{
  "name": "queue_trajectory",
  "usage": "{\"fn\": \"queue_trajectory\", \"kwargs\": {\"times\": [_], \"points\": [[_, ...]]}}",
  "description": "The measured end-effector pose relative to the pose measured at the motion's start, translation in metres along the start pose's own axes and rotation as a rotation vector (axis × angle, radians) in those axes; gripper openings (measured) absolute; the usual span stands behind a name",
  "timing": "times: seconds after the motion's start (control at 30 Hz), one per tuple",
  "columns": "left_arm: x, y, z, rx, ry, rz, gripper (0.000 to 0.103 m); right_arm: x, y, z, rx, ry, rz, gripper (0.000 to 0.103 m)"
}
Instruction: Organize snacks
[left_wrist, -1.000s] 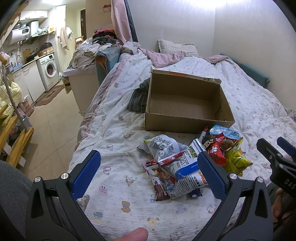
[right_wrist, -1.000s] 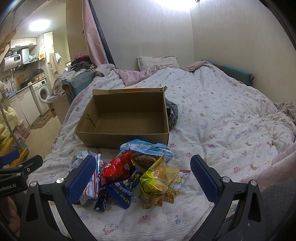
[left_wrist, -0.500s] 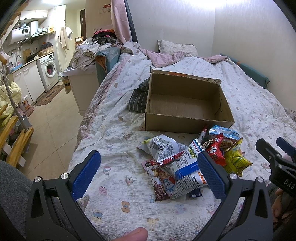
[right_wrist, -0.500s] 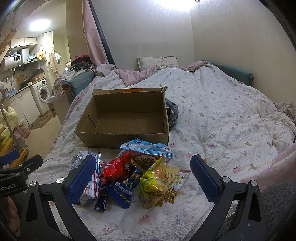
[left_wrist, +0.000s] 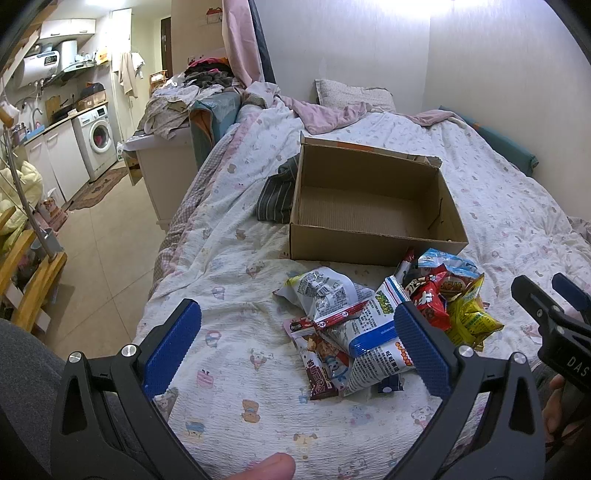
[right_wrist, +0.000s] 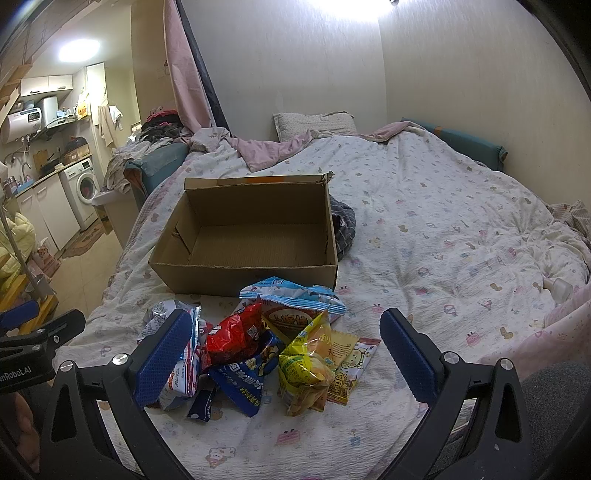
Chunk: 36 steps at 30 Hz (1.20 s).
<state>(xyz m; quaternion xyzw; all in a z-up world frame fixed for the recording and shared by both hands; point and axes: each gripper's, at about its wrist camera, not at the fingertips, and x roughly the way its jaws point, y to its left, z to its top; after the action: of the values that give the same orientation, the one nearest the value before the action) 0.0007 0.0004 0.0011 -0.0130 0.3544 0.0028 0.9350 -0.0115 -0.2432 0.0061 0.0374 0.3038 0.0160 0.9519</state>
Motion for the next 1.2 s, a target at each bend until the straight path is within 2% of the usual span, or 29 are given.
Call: {"fn": "queue_trajectory", "kwargs": {"times": [0.93,1.1,1.2], "points": [[-0.0002,-0.0014,-0.0002,0.001,0.006,-0.003,0.103,0.0001,-0.0005,0.0,0.001,0.0,0.0,0.103],[0.0022,-0.0002,-0.0007,0.004,0.029,0.005,0.103,-0.0024,-0.002,0.0016,0.006,-0.008,0.002,0.103],[0.0092,0.0069,0.0065,-0.019,0.081,0.014,0.103,-0.0039,-0.0078,0.0034,0.037,-0.007,0.005,0.103]]}}
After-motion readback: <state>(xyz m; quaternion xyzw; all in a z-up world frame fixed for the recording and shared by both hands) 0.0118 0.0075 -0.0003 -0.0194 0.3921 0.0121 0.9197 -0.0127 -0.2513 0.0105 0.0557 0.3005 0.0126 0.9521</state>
